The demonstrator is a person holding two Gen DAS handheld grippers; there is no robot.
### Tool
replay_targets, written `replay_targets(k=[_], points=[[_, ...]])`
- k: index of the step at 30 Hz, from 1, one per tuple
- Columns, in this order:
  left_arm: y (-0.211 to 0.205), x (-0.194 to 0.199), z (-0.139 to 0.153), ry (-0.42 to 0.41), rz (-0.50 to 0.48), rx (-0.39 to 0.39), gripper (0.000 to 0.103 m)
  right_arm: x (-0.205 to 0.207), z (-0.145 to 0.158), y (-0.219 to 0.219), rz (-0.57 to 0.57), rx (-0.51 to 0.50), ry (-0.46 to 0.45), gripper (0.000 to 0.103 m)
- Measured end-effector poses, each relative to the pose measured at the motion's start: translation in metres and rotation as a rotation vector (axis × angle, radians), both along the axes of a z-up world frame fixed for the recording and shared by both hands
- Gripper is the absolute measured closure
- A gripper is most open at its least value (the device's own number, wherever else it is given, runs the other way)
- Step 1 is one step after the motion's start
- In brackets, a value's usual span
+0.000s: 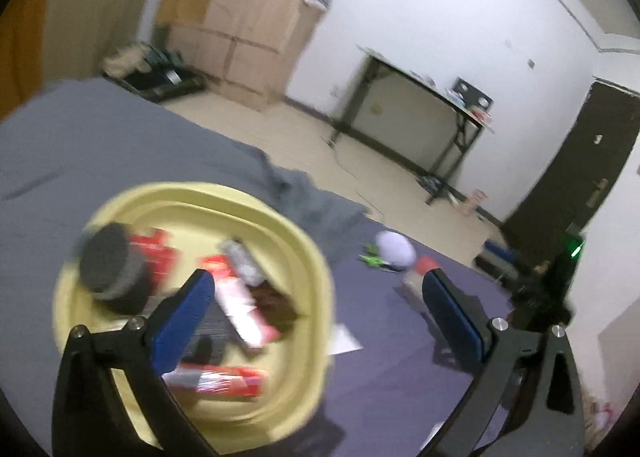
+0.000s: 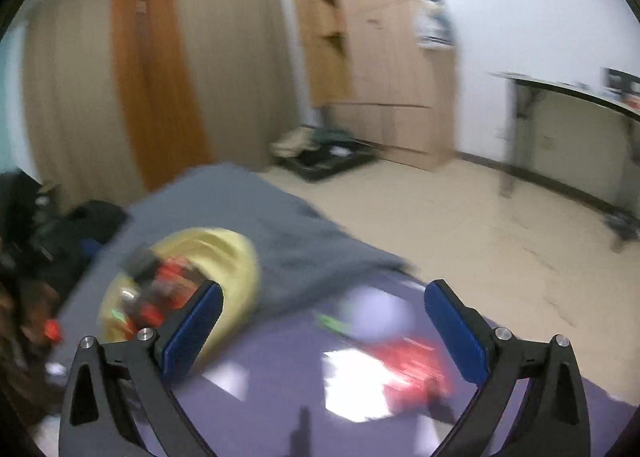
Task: Organize rigid objects
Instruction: 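Grasp the lavender pom-pom with left tool while right tool grasps red-silver box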
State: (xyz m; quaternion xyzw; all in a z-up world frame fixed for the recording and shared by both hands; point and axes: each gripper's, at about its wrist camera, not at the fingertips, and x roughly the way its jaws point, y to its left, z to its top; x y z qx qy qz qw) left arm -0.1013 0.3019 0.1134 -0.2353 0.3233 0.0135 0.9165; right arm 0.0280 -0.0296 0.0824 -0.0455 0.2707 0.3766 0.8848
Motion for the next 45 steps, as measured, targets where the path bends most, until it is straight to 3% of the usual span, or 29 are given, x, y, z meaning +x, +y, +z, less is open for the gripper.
replay_targets(k=[3,6,8,11,14,17,21,23,25,26,27,33,37,40,42,45], points=[[-0.028,0.050,-0.002,0.089,-0.112,-0.014,0.000,0.008,-0.032,-0.025,-0.025,-0.025,0.075,0.000],[-0.065,0.104,-0.004,0.172,-0.235,0.070,0.000,0.011,-0.059,-0.012,0.059,-0.124,0.100,0.000],[-0.082,0.137,-0.010,0.220,-0.258,0.093,0.000,0.013,-0.067,0.005,0.079,-0.203,0.086,0.000],[-0.097,0.186,-0.037,0.334,-0.271,0.010,0.000,0.014,-0.074,0.026,0.073,-0.282,0.038,0.000],[-0.112,0.214,-0.060,0.400,-0.285,0.014,0.000,0.021,-0.078,0.038,0.069,-0.276,0.051,0.000],[-0.131,0.235,-0.081,0.468,-0.296,0.081,0.001,0.022,-0.079,0.045,0.087,-0.250,0.069,0.000],[-0.139,0.249,-0.102,0.537,-0.293,0.059,0.007,0.026,-0.087,0.049,0.064,-0.288,0.044,0.000],[-0.138,0.245,-0.101,0.514,-0.286,0.054,0.011,0.028,-0.087,0.049,0.049,-0.283,0.049,0.000],[-0.136,0.236,-0.093,0.476,-0.300,0.050,0.039,0.031,-0.086,0.049,0.056,-0.257,0.061,0.002],[-0.134,0.233,-0.089,0.460,-0.306,0.046,0.053,0.034,-0.087,0.049,0.056,-0.251,0.073,0.008],[-0.132,0.230,-0.086,0.454,-0.319,0.032,0.053,0.037,-0.088,0.049,0.057,-0.251,0.083,0.013],[-0.122,0.203,-0.075,0.374,-0.345,0.025,0.053,0.041,-0.097,0.054,0.075,-0.253,0.096,0.014],[-0.093,0.146,-0.032,0.292,-0.320,0.023,0.053,0.033,-0.093,0.038,0.089,-0.228,0.063,0.014],[-0.062,0.092,0.005,0.216,-0.258,0.064,0.053,0.017,-0.090,0.025,0.111,-0.200,0.014,0.014],[-0.037,0.043,0.022,0.172,-0.170,0.140,0.053,0.010,-0.085,0.022,0.120,-0.177,-0.011,0.014],[0.003,-0.003,0.024,0.189,-0.038,0.234,0.053,0.000,-0.080,0.024,0.171,-0.102,0.025,0.014]])
